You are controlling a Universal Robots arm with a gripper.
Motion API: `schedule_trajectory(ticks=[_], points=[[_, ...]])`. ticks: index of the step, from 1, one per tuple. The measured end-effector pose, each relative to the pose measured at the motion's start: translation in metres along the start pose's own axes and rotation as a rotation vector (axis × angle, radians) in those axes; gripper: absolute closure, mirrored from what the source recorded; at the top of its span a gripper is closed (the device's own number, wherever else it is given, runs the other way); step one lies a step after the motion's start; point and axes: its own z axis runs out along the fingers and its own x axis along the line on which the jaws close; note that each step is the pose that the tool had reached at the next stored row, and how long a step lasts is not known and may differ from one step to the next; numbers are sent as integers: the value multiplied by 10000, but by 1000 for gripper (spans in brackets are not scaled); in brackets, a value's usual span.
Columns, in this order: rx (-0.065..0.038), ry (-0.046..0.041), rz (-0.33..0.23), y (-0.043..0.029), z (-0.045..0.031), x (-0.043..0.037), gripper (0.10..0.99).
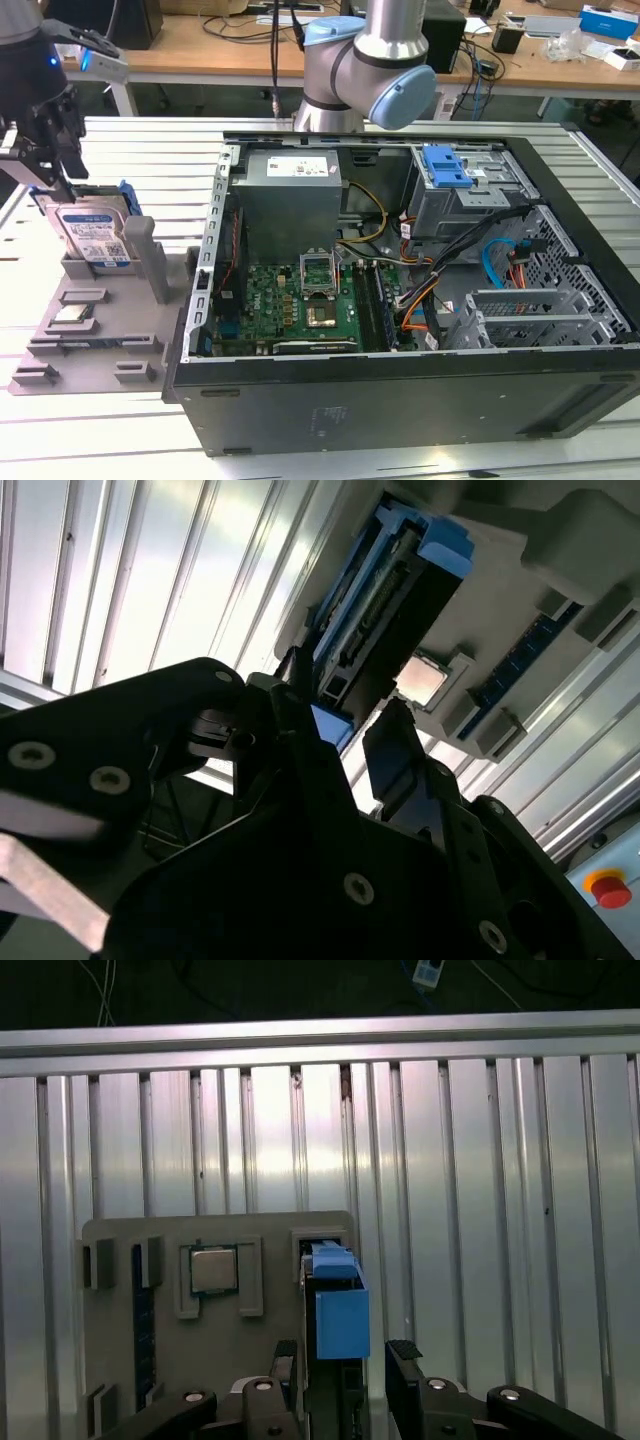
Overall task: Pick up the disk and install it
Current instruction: 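Pick up the disk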
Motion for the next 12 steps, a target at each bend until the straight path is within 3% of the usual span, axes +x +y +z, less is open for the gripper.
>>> schedule_trajectory(ticks=[12], points=[[-1,7,-1,-17,250,4,604]])
